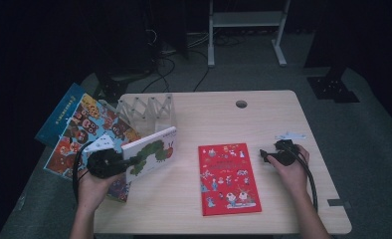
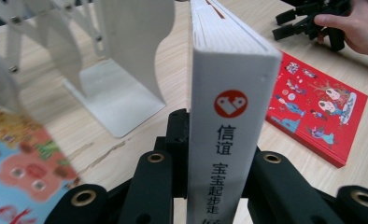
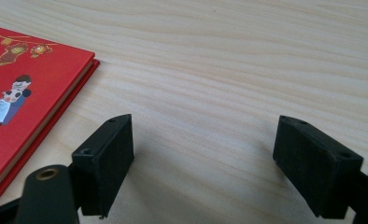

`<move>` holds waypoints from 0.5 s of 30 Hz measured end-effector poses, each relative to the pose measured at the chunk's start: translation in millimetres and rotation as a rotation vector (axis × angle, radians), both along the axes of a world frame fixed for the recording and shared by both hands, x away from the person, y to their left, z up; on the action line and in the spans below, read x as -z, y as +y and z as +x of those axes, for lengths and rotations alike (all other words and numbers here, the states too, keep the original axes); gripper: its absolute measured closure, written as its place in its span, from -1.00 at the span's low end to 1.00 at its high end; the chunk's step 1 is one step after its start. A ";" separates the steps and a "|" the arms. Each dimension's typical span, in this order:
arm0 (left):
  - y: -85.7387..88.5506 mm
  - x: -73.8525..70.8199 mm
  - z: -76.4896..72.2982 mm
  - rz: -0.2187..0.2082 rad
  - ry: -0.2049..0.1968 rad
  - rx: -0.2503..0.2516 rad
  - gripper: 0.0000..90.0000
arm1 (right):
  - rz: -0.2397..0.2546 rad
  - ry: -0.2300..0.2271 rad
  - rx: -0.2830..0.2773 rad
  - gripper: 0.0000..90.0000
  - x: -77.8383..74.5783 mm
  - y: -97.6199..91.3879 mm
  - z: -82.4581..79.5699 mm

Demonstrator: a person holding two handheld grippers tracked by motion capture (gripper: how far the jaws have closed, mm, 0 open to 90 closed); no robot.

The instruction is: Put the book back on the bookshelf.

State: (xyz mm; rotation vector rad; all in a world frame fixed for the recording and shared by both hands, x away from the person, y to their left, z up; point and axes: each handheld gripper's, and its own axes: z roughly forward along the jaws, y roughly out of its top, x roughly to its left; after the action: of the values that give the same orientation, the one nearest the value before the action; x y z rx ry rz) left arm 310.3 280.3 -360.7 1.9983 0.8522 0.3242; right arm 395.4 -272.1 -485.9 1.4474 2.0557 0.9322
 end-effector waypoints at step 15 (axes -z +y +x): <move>3.9 1.5 9.5 0.001 -0.002 -0.071 0.67 | 0.000 0.002 0.002 -0.57 -0.1 -0.2 0.2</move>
State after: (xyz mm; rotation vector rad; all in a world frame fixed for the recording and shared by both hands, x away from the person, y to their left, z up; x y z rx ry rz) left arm 319.8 284.2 -362.2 1.9715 0.9231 0.3667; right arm 395.6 -272.2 -485.7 1.4507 2.0559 0.9301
